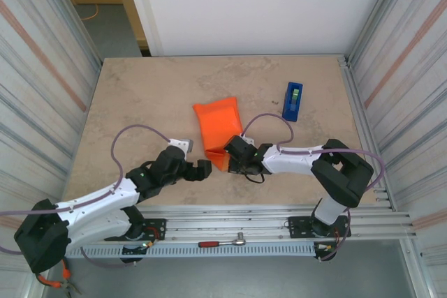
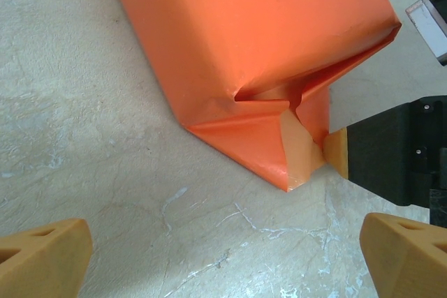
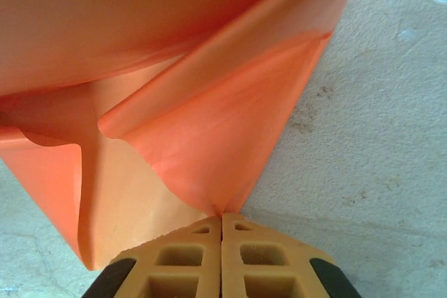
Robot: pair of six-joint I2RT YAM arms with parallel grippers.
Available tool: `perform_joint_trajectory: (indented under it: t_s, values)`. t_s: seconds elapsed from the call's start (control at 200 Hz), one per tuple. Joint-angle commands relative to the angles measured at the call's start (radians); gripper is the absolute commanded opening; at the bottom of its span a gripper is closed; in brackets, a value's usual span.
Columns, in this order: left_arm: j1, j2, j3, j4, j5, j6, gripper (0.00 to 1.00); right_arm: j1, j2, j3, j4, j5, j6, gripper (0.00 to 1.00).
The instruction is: Wrap the gift box in paper
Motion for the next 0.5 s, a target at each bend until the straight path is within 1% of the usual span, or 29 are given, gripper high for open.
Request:
perform_joint_trajectory:
  t_s: [0.0,0.165,0.286,0.341,0.411,0.496]
  values:
    - [0.011,-0.018,-0.009,-0.015,-0.016,-0.007,0.99,0.006,0.002,0.009,-0.038,0.023,0.014,0.0]
    - [0.014,-0.021,-0.003,-0.025,0.016,0.026,0.99,-0.003,-0.027,0.017,-0.044,0.027,0.008,0.0]
    - [0.013,-0.016,-0.012,-0.007,0.068,0.057,0.97,-0.013,-0.059,0.023,-0.046,0.028,-0.001,0.0]
    - [0.014,-0.009,-0.012,-0.003,0.091,0.068,0.94,-0.019,-0.071,0.023,-0.047,0.025,-0.004,0.0]
    - [0.014,0.003,-0.016,0.014,0.128,0.085,0.84,-0.028,-0.088,0.023,-0.044,0.021,-0.009,0.0]
    - [0.013,0.023,-0.02,0.036,0.16,0.092,0.76,-0.039,-0.102,0.022,-0.041,0.011,-0.011,0.0]
